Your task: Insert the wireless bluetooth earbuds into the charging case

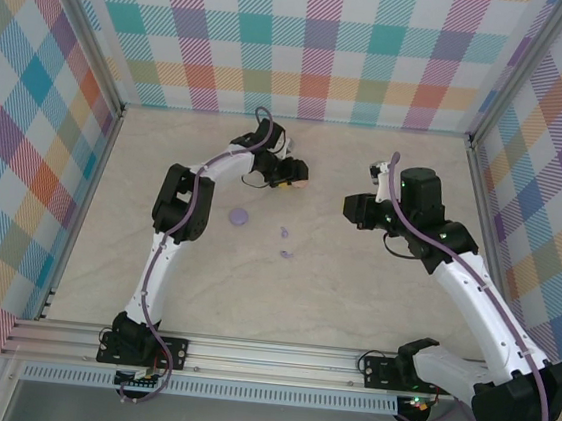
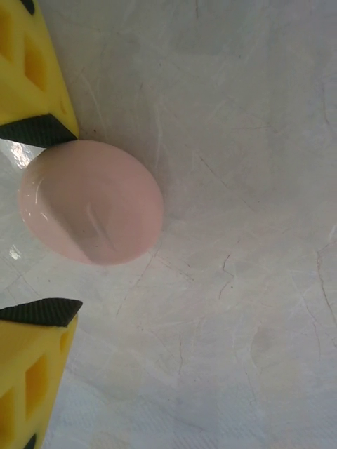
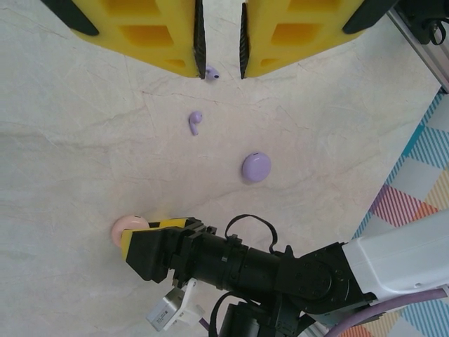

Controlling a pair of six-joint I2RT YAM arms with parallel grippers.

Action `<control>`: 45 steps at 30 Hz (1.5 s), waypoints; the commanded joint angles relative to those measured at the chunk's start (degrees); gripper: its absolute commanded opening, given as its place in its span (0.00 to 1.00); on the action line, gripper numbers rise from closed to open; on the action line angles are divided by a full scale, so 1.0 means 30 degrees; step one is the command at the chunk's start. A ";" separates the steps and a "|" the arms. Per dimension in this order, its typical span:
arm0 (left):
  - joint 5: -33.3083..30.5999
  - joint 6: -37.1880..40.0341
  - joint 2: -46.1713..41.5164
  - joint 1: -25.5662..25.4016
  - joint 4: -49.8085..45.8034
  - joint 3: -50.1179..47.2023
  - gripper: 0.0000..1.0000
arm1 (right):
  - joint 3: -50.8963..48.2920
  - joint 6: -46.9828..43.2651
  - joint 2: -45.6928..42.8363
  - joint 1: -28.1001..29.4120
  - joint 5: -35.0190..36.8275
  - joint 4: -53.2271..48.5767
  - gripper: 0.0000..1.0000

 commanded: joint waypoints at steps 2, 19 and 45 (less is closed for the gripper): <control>-0.2179 0.1038 -0.0767 0.0409 -0.2146 0.0170 0.66 | -0.0402 0.0149 -0.0229 0.0029 0.0115 0.0035 0.25; -0.8633 0.1940 -1.1079 0.0539 -0.1793 -0.8209 0.66 | -0.0781 -0.0056 0.1219 0.0031 -0.0431 0.0412 0.29; -0.9072 0.1559 -1.3161 0.0608 -0.0595 -1.6432 0.81 | -0.0872 0.0061 0.1805 0.0029 -0.0574 0.0475 0.34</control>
